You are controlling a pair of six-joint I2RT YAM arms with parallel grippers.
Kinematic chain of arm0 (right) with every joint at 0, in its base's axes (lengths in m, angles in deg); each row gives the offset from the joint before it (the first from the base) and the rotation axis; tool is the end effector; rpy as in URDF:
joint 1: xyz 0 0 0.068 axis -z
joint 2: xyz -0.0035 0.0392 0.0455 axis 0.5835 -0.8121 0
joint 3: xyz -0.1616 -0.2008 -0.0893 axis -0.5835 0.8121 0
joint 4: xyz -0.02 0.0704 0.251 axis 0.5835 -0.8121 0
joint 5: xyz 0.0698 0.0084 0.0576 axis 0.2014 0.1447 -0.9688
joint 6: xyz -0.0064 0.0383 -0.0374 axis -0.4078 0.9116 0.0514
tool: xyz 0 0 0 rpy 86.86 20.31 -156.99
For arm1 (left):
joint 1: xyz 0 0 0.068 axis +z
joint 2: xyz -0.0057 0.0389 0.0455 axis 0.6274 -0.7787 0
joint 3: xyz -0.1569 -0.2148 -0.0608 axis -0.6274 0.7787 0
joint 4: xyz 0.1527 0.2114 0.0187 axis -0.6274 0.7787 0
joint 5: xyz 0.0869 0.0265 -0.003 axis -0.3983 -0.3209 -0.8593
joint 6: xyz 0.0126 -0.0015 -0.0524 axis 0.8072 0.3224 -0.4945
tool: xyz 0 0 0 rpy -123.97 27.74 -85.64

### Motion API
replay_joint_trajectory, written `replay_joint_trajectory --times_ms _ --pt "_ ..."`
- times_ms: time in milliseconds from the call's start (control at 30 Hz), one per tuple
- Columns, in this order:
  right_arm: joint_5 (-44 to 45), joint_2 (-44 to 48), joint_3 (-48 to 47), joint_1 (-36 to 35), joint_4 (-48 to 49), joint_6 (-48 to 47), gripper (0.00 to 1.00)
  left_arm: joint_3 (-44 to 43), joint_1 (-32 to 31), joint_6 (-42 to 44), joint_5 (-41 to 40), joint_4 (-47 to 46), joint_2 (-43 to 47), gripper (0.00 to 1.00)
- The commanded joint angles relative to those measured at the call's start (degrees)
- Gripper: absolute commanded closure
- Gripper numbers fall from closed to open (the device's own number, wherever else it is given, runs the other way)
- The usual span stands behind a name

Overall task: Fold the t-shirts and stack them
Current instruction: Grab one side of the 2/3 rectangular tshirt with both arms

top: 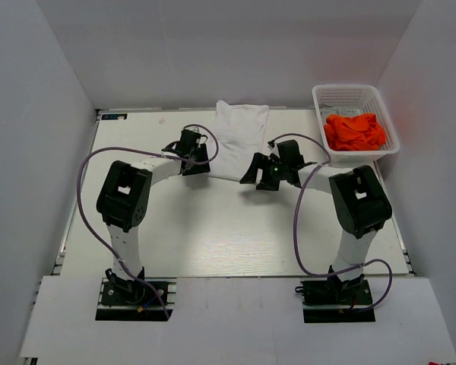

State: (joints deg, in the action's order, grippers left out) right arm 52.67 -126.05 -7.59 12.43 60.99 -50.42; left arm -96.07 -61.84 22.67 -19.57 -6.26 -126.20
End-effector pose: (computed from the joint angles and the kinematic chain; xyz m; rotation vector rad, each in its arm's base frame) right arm 0.3433 0.1643 0.1530 -0.0239 2.4531 0.9856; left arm 0.3814 -0.1585 0.1574 -0.1073 2.5344 -0.2411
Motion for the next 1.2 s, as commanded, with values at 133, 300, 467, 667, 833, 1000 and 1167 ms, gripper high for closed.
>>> replay_joint_trajectory --times_ms 133,300,467,667,833,1000,1167 --pt "5.06 -4.72 -2.40 -0.20 -0.18 3.09 0.23 -0.31 0.31 -0.85 7.06 1.34 -4.01 0.59" --pt "7.69 -5.34 -2.58 -0.11 -0.45 3.17 0.50 0.92 0.31 -0.33 8.90 -0.41 -4.01 0.80" --pt "10.42 -7.54 -4.43 0.42 -2.03 5.37 0.48 0.04 0.31 0.20 10.14 0.28 -6.29 0.92" --pt "16.22 -7.80 -5.92 0.68 -4.66 10.11 0.57 0.04 0.31 0.20 10.66 0.29 -6.30 1.00" --pt "18.33 -7.72 -5.49 0.94 -4.49 12.06 0.91 1.36 0.31 -0.33 10.66 -0.33 -4.54 1.00" --pt "17.90 -2.29 -4.26 0.33 -7.03 7.06 1.00 2.06 -1.44 -0.94 10.92 1.60 -1.65 1.00" --pt "17.02 7.12 0.65 -1.07 -13.80 -1.80 1.00 8.55 -2.85 -2.44 13.38 4.85 6.08 1.00"
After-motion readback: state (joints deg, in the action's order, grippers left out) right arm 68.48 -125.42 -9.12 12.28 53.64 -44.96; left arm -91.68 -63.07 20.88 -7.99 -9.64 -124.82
